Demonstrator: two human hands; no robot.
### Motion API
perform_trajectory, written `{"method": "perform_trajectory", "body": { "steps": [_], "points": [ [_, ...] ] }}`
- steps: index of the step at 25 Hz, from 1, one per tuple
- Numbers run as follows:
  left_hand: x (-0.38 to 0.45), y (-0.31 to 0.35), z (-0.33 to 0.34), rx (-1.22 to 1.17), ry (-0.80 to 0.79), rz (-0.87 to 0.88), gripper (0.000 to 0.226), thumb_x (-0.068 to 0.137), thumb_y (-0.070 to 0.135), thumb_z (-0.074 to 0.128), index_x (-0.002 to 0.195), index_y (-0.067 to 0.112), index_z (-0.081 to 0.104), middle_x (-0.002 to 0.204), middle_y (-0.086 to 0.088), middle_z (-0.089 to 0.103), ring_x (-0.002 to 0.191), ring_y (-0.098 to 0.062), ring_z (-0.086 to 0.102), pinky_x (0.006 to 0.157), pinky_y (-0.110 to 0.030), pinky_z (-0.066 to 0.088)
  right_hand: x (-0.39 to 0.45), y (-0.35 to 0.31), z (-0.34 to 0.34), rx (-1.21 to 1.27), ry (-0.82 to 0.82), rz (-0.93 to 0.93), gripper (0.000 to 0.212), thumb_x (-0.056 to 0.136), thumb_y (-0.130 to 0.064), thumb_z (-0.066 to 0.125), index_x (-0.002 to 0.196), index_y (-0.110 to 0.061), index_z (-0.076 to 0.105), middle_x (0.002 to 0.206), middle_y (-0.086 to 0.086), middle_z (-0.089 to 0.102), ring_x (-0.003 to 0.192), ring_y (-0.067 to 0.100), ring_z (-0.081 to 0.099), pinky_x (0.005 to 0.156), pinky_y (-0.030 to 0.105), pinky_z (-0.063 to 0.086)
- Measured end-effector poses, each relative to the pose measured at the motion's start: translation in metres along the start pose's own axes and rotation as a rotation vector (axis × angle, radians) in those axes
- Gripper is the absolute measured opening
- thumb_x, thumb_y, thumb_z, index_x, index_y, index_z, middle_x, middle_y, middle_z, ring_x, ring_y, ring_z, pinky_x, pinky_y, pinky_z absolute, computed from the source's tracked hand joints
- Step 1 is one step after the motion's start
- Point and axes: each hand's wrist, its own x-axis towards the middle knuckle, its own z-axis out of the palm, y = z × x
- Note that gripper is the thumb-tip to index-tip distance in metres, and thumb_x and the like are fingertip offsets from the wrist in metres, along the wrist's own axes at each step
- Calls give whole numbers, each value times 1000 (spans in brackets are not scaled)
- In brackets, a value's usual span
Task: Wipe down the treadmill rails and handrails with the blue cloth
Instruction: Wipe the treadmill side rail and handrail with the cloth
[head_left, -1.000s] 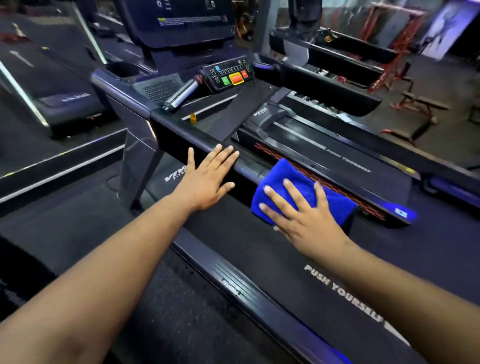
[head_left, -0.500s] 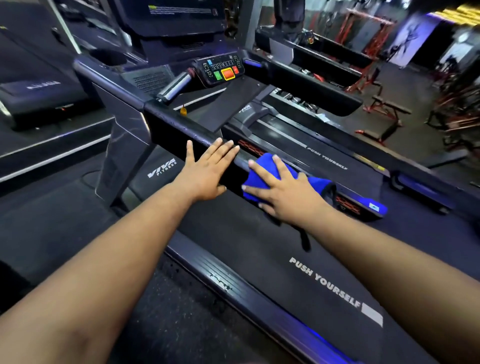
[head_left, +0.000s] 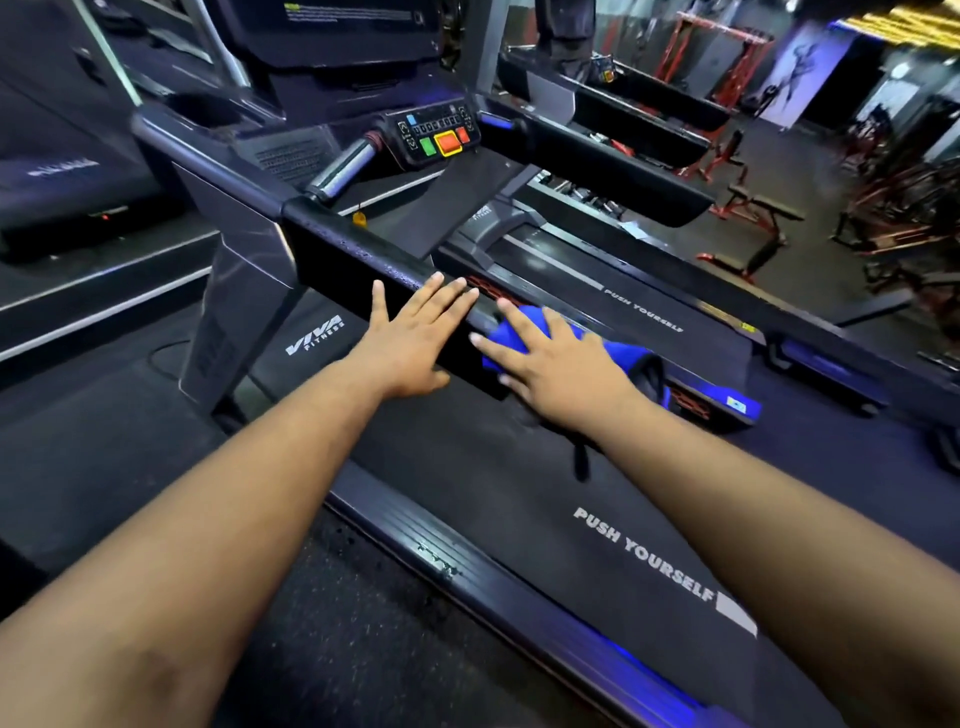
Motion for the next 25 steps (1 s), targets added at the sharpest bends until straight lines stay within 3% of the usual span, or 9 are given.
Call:
{"method": "perform_trajectory", "body": {
  "steps": [4,7,11,14,16,18,21,25],
  "points": [
    [-4,-2,-4,-17,-7,-6,112,80,38,71,156,34,-12,164,16,-16,151,-8,-18,111,-75,-5,-17,14,-3,72,-53,-41,68,96,-63,33,153,-48,0,167,-3,1,145,35,27,88,48,48],
    [-3,0,1,-35,-13,-7,114,79,38,71,156,34,-13,164,16,-17,150,-9,-20,111,-75,-4,-56,39,3,193,-55,108,72,93,-68,28,154,-42,1,166,-1,13,135,32,41,85,47,52],
    [-2,5,-5,-35,-41,-23,115,79,37,72,156,34,-13,164,16,-18,150,-9,-21,112,-74,-5,13,0,2,179,-84,275,72,97,-64,27,157,-31,3,161,6,26,125,37,49,88,53,49],
    [-6,3,-10,-9,-47,-31,114,79,38,71,156,34,-13,164,16,-18,150,-8,-20,112,-75,-4,-4,-17,7,-68,5,90,78,96,-58,42,157,-26,7,165,9,15,138,41,36,91,59,44],
    [-8,5,-12,-1,-61,-30,114,79,36,71,156,33,-14,164,15,-19,150,-8,-20,112,-75,-5,-60,-1,22,-245,6,-153,75,97,-47,45,158,-24,8,167,5,2,150,38,13,101,70,30],
    [-7,6,-6,-14,-53,-22,117,77,34,72,156,32,-15,164,15,-19,150,-9,-20,111,-74,-5,-101,17,30,-331,3,-282,73,97,-35,47,158,-22,10,167,2,-3,153,33,1,103,77,19],
    [-5,2,-2,0,-8,4,121,74,32,74,156,30,-15,164,13,-19,151,-11,-19,110,-74,-3,-48,1,17,-307,-32,-233,67,97,-39,44,157,-28,16,167,0,-6,152,38,-4,94,81,24],
    [-14,-25,1,111,57,31,119,78,37,71,156,24,-17,164,6,-24,152,-12,-17,112,-72,-5,7,-18,1,-154,-104,-174,66,97,-54,43,155,-40,16,166,-5,-12,151,40,-5,92,67,37]
  ]
}}
